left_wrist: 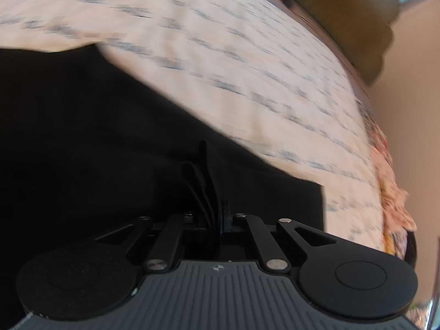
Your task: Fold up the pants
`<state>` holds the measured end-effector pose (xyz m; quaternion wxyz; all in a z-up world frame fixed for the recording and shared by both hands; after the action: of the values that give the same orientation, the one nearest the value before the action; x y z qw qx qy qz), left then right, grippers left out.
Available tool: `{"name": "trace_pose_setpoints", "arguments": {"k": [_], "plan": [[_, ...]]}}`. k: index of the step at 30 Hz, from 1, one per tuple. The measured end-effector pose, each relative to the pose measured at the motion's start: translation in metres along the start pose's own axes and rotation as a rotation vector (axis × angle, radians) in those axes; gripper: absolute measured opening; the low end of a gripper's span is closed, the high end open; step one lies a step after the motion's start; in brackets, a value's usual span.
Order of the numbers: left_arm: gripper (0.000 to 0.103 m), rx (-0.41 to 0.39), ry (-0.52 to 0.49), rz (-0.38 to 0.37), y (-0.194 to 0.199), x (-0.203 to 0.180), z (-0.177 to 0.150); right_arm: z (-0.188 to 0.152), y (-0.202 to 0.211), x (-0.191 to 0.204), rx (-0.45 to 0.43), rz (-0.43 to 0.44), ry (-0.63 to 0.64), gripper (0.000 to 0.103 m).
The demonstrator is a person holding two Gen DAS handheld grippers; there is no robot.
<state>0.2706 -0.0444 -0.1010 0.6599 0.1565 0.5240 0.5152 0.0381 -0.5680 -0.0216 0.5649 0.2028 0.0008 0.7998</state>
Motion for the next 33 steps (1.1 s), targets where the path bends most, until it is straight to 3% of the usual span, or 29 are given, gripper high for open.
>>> {"name": "trace_pose_setpoints", "arguments": {"k": [2, 4, 7, 9, 11, 15, 21, 23, 25, 27, 29, 31, 33], "plan": [[0.007, -0.007, 0.028, -0.008, 0.013, 0.016, 0.001, -0.001, -0.011, 0.002, 0.034, 0.041, -0.118, 0.079], [0.007, -0.044, -0.005, -0.005, 0.027, 0.019, 0.003, 0.0, -0.02, 0.017, 0.053, 0.071, -0.157, 0.079], [0.008, -0.079, -0.037, -0.013, 0.041, 0.022, 0.004, -0.004, -0.033, 0.047, 0.081, 0.094, -0.102, 0.079], [0.015, -0.044, -0.048, 0.004, 0.033, 0.031, -0.004, -0.011, -0.039, 0.066, 0.107, 0.114, -0.061, 0.079], [0.019, -0.038, -0.043, -0.041, 0.028, 0.035, -0.006, -0.02, -0.047, 0.088, 0.137, 0.144, -0.043, 0.079], [0.022, -0.018, 0.014, -0.124, 0.031, 0.036, -0.004, -0.037, -0.069, 0.111, 0.222, 0.169, -0.049, 0.079], [0.032, -0.001, 0.024, -0.164, 0.043, 0.045, -0.003, -0.056, -0.101, 0.132, 0.337, 0.198, -0.135, 0.079], [0.034, -0.006, 0.008, -0.134, 0.053, 0.047, -0.003, -0.06, -0.11, 0.135, 0.368, 0.191, -0.174, 0.079], [0.043, -0.032, -0.035, -0.075, 0.068, 0.049, -0.001, -0.061, -0.117, 0.138, 0.384, 0.187, -0.193, 0.079], [0.071, -0.101, -0.119, 0.005, 0.091, 0.049, 0.003, -0.062, -0.121, 0.143, 0.394, 0.184, -0.192, 0.079], [0.081, -0.208, -0.227, 0.105, 0.115, 0.051, 0.008, -0.064, -0.124, 0.151, 0.403, 0.19, -0.176, 0.079], [0.081, -0.295, -0.321, 0.193, 0.136, 0.054, 0.011, -0.067, -0.128, 0.162, 0.419, 0.197, -0.153, 0.079], [0.081, -0.331, -0.357, 0.245, 0.152, 0.063, 0.01, -0.07, -0.133, 0.174, 0.431, 0.21, -0.136, 0.079]]}}
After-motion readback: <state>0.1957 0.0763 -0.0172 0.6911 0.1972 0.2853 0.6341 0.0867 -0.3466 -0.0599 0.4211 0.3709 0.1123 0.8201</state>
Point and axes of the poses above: each gripper's, at about its wrist camera, not at the fingertips, and y roughly against the way its jaws point, x to its left, z to its top, the point moved 9 cm from there along -y, roughly the way its jaws point, and after that the axes turned 8 degrees about -x, right-handed, at the moved point
